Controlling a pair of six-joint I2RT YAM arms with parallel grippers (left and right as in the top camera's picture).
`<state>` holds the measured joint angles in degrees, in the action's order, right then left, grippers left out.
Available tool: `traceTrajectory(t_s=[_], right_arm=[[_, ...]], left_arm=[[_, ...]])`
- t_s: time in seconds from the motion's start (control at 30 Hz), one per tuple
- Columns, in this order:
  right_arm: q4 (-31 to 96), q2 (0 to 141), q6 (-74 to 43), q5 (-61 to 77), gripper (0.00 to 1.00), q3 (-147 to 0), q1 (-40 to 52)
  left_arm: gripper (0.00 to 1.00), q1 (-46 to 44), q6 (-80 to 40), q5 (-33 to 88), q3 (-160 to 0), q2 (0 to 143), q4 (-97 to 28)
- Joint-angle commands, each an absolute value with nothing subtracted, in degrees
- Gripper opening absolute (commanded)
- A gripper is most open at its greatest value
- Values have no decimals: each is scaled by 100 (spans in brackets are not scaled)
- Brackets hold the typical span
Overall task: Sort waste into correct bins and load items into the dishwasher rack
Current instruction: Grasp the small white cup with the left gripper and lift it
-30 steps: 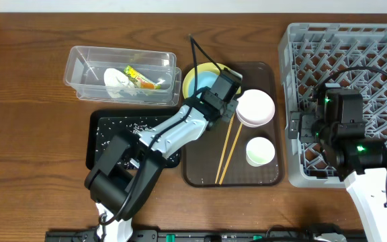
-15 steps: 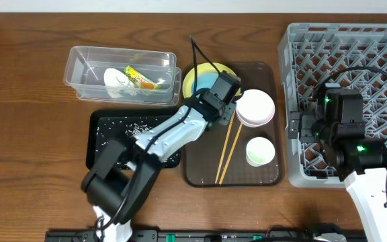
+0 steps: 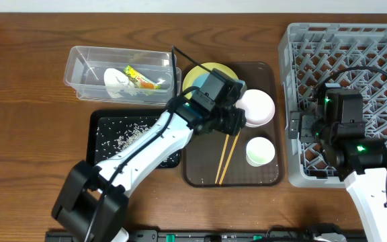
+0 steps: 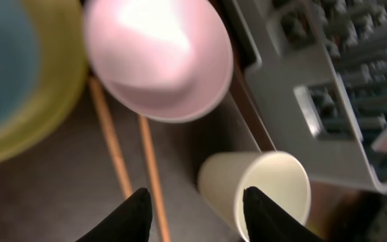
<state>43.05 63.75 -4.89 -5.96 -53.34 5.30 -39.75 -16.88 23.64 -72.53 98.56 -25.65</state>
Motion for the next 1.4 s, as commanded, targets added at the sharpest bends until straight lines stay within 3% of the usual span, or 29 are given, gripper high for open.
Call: traceTrajectory(t_s=[0.0,0.3,0.53,0.63,0.73,1.13,1.37], right_arm=[[4311,6366,-421,-574,99,-5433,467],[4333,6366,-421,-574,99,-5433,467],[4335,6366,-421,-574,99,-5433,467],[4333,6366,-421,-574,99,-5433,467],[4331,6366,-419,-576,99,-5433,467],[3682,6366,-827,-521,99,-5433,467],[3472,6514,-403,1328,99,-5433,469]], left_arm=[[46,-4141,-1920,2851,-7218,10009,-2700],[45,-4689,-1918,2587,-7205,10442,-2849],[29,-4814,-1918,2185,-7205,10742,-2891],[14,-4810,-1918,1752,-7207,10742,-2947],[6,-4742,-1918,1684,-7207,10742,-3000],[6,-3406,-1918,2150,-7207,9491,-3393],[6,-2158,-2436,3658,-7207,9194,-2657]])
